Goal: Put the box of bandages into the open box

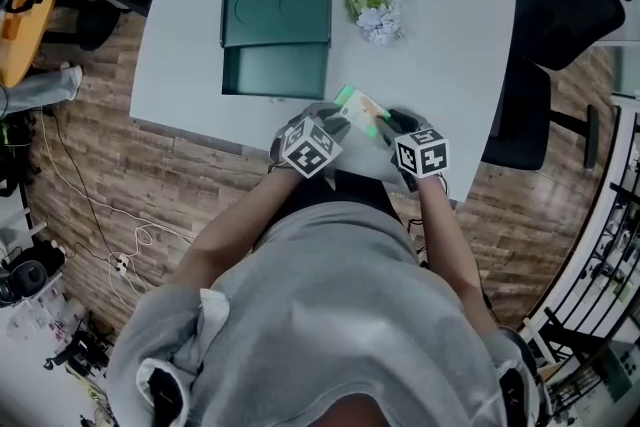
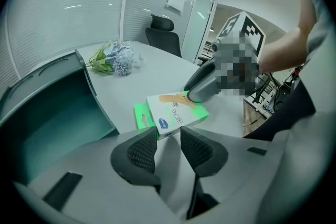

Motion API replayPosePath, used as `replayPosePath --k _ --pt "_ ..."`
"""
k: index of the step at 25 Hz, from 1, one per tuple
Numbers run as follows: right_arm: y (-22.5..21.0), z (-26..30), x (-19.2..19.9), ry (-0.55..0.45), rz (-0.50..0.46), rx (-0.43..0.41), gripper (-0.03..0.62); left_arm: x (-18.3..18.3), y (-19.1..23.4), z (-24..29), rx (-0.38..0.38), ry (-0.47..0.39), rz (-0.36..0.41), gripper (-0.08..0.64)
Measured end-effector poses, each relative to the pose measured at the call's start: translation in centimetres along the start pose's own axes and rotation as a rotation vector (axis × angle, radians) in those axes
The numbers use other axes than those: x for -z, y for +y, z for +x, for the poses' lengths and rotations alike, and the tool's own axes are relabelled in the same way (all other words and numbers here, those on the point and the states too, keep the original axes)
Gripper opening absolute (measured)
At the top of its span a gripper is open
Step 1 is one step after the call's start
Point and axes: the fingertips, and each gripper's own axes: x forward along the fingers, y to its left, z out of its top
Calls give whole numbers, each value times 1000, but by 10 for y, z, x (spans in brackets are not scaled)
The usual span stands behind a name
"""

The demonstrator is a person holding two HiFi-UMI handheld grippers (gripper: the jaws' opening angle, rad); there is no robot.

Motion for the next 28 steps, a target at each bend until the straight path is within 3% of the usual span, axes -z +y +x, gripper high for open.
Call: replayPosePath --k 5,10,18,28 --pt "-6 -15 -8 -78 109 -2 132 -14 -7 -11 -4 -65 -16 138" --pt "-3 -39 -39 -180 127 7 124 -41 -2 -32 -16 -163 -24 135" --pt "29 -51 -118 -304 22 -44 112 -70 36 -90 -142 -296 -51 135" --pt "106 43 -179 -224 -170 -191 112 -5 118 -151 -320 -263 -241 132"
